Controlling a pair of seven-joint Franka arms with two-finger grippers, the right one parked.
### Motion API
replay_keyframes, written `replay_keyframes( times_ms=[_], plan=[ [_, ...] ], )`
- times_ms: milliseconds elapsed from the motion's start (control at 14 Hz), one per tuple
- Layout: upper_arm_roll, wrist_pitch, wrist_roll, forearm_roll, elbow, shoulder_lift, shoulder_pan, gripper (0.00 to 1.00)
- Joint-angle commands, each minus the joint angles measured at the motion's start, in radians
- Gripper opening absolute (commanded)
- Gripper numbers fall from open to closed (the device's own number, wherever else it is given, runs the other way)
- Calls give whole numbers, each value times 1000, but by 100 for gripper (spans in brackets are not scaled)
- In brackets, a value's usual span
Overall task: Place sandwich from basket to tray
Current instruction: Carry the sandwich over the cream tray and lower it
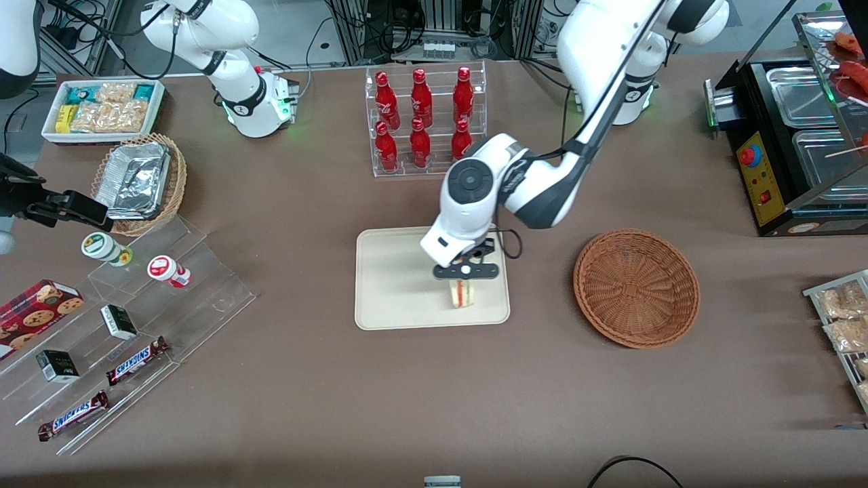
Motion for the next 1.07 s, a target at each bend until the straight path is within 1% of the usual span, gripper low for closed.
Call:
replay_keyframes(
  times_ms=[0,286,714,929,1000],
  plan=[
    [15,-7,-18,3,63,50,-43,0],
    [19,26,-38,6,67,88,-89,0],
    [22,81,-41,6,78,139,-112,0],
    [21,86,-96,67,101,174,-115,0],
    [21,86,-106,75,101,175,-115,0]
  ],
)
